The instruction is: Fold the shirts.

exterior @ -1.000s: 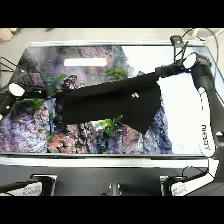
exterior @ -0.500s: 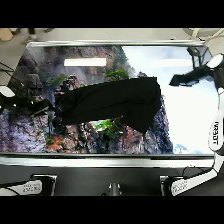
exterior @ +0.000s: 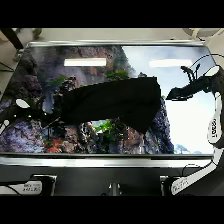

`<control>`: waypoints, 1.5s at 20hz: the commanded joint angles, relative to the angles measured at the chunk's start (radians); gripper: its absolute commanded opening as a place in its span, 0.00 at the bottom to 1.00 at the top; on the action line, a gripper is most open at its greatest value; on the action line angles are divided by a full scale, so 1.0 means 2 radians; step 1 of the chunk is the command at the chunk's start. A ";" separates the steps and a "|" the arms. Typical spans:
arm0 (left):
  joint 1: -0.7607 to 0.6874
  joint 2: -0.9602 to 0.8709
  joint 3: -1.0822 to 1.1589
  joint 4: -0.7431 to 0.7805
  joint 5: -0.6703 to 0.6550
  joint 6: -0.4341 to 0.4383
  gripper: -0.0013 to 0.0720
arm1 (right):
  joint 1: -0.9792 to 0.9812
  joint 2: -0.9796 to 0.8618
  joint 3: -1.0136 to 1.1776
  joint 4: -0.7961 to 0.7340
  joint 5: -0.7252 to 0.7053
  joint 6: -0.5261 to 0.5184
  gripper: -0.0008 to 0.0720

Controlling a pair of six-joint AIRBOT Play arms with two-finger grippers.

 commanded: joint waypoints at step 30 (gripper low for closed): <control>-0.008 0.241 0.272 -0.005 0.104 0.028 0.05 | 0.058 0.225 0.089 0.043 -0.143 -0.089 0.03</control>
